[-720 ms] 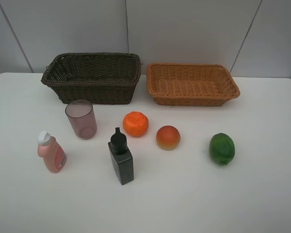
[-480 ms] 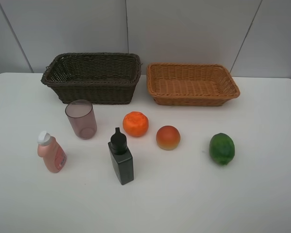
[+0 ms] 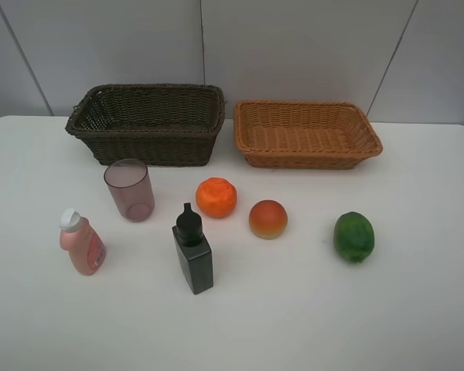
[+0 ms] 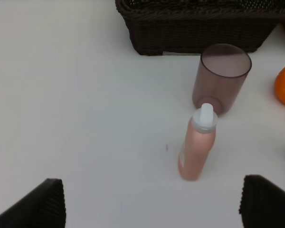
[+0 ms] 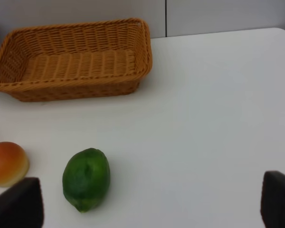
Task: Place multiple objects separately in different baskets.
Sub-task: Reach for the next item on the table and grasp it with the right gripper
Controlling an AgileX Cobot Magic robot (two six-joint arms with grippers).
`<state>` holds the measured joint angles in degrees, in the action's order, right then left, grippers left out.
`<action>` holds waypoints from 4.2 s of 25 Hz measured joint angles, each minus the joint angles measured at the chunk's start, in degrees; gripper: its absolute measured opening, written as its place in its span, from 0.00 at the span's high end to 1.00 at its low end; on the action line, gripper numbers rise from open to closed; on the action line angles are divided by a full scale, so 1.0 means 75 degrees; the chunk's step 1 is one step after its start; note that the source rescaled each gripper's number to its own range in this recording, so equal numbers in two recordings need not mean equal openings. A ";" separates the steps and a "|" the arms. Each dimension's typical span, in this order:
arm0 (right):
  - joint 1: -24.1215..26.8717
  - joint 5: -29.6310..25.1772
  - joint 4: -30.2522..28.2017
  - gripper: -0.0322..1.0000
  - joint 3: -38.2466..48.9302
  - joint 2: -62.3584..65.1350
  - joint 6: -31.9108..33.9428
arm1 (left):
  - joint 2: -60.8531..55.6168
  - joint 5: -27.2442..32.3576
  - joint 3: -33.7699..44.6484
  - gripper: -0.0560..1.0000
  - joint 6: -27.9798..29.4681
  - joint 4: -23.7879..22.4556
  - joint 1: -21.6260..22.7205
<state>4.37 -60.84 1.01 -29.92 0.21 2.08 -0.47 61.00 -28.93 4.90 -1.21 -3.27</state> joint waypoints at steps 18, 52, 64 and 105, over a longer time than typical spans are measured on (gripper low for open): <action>0.0023 0.0000 0.0000 0.02 0.0000 0.0000 0.0000 | 0.0000 0.0000 0.0000 0.04 0.0000 -0.0014 0.0000; -0.1720 0.1387 0.0016 0.02 -0.1491 -0.8726 0.0501 | 0.0000 0.0000 0.0000 0.04 0.0000 -0.0014 0.0000; -0.2442 0.2579 0.0000 0.00 -0.2364 -1.1582 0.1889 | 0.0000 0.0000 0.0000 0.04 0.0000 -0.0014 0.0000; -0.2726 0.3671 -0.0565 0.13 -0.2411 -1.4244 0.2983 | 0.0000 0.0000 0.0000 0.04 0.0000 -0.0019 0.0036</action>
<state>-16.08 -33.30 -3.23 -48.00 -106.62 24.45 -0.47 61.00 -28.93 4.90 -1.35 -3.00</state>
